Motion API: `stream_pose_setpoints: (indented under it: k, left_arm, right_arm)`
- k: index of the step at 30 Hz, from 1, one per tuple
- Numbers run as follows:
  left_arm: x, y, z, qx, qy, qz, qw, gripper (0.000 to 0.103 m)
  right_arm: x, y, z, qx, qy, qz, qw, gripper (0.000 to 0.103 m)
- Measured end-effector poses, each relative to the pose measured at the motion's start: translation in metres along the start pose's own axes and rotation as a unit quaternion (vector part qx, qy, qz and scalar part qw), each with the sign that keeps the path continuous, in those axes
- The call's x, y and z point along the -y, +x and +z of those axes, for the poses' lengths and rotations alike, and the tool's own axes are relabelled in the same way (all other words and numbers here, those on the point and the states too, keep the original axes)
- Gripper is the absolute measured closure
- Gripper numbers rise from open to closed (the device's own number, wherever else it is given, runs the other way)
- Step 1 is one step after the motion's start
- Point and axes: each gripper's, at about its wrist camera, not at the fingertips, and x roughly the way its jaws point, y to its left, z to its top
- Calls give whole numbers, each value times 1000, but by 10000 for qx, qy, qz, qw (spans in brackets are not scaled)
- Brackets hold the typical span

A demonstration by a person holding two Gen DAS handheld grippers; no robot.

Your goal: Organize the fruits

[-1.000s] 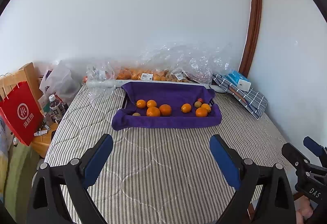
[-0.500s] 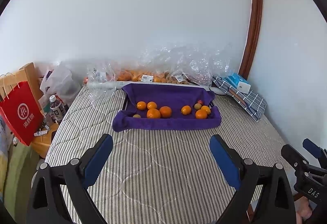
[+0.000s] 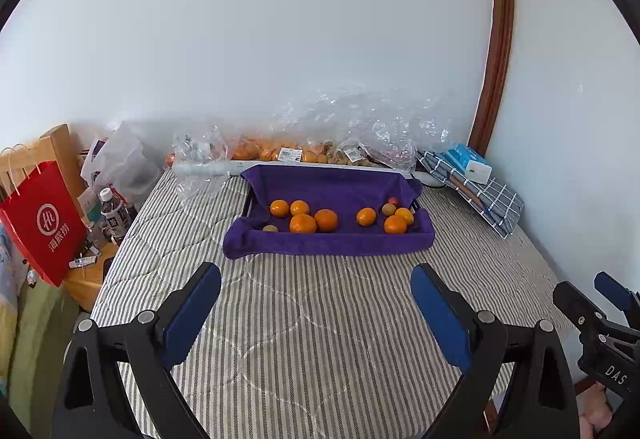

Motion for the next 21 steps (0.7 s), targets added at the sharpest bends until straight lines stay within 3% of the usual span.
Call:
stream_pose_setpoints:
  k: [21]
  left_arm:
    - [1,-4,-1,27,3,5,10000,6]
  right_arm:
    - [1,-4,-2,17,40,12,10000,4]
